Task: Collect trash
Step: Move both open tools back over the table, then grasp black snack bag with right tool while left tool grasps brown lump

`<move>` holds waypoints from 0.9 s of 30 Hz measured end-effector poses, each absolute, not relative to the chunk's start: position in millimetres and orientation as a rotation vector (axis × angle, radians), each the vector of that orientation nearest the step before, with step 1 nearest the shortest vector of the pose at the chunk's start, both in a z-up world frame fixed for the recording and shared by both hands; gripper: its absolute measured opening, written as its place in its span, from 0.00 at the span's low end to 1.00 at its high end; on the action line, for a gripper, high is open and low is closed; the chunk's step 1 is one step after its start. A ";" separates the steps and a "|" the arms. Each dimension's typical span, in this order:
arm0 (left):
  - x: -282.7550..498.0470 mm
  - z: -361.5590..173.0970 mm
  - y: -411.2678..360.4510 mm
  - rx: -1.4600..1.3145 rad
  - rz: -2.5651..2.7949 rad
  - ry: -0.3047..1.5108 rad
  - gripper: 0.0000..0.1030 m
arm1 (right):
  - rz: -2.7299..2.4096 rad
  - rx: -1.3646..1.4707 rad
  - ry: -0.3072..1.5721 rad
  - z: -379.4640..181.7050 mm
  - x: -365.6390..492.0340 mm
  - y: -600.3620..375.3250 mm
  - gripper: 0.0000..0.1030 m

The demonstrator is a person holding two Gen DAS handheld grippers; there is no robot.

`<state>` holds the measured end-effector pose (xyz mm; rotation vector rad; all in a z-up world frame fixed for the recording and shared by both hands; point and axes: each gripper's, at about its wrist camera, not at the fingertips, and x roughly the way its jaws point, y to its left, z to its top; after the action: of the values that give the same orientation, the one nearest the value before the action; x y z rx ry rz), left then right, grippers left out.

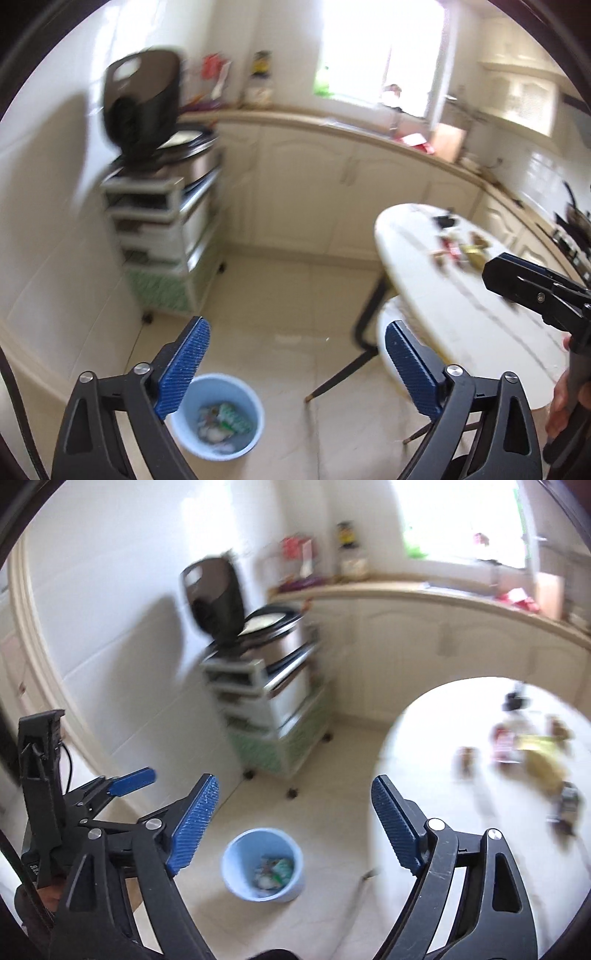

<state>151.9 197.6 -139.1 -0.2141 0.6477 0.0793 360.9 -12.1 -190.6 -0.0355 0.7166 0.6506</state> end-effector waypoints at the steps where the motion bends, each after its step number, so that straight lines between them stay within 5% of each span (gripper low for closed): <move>1: 154.2 -131.9 179.5 -0.196 0.050 0.635 0.94 | 0.618 -0.031 0.713 -186.0 362.2 -27.4 0.87; 14: 236.4 -113.4 52.5 -0.007 -0.131 0.661 0.97 | 0.135 0.153 0.815 -206.6 424.1 -235.2 0.89; 27: 331.0 -142.0 18.9 0.043 -0.156 0.739 0.97 | 0.064 0.136 0.993 -280.8 491.6 -255.9 0.81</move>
<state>331.0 18.9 -142.0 0.0431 0.7393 -0.1559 491.6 -255.9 -280.8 0.1357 0.9928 0.0641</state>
